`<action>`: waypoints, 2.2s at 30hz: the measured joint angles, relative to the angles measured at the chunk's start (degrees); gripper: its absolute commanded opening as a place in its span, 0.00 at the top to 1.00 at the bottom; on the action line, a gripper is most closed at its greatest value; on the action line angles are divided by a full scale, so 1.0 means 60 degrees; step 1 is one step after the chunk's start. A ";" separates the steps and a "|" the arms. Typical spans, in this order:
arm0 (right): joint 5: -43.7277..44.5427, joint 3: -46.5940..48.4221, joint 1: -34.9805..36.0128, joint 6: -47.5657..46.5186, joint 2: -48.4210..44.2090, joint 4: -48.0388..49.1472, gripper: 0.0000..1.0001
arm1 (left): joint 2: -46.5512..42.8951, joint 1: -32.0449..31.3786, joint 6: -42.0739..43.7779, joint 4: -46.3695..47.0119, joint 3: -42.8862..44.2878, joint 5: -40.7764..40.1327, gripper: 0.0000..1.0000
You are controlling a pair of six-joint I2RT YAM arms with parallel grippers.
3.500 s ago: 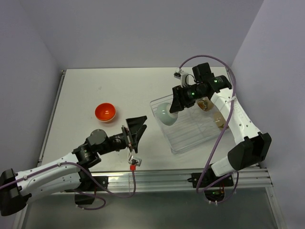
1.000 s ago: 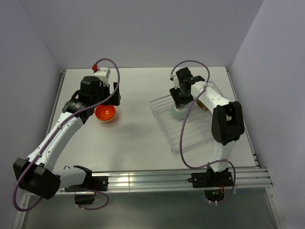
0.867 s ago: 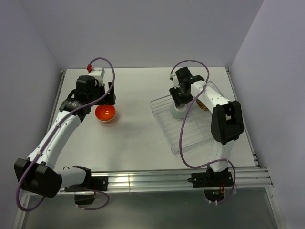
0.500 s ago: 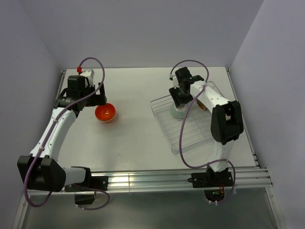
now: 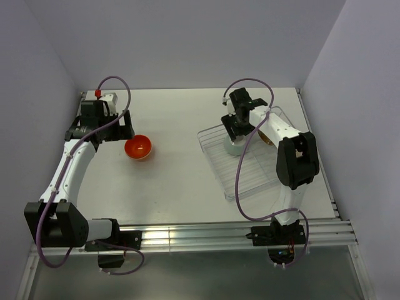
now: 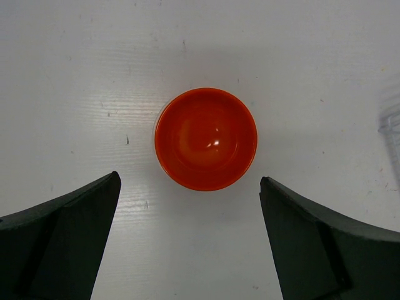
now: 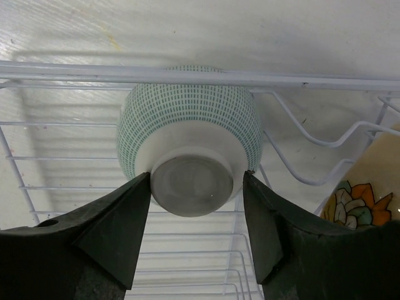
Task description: Load the bowls into the dish rack
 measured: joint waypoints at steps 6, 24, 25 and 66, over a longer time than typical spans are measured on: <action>0.0095 0.0011 -0.0007 -0.0004 0.0000 -0.0004 0.33 | 0.0018 0.0098 0.0091 -0.0015 0.0000 0.0084 0.00; 0.0193 0.0350 -0.0011 -0.0084 0.0124 -0.0328 0.24 | 0.0255 0.0219 0.0175 -0.0025 0.0000 0.0321 0.00; 0.0189 0.0419 -0.0011 -0.0091 0.0124 -0.0375 0.24 | 0.0280 0.0219 0.0175 -0.0025 0.0000 0.0342 0.00; -0.1953 0.1311 -0.0321 0.0514 -0.2543 -0.1508 0.21 | 0.3453 0.0710 0.1534 -0.0324 0.0455 -0.0171 0.56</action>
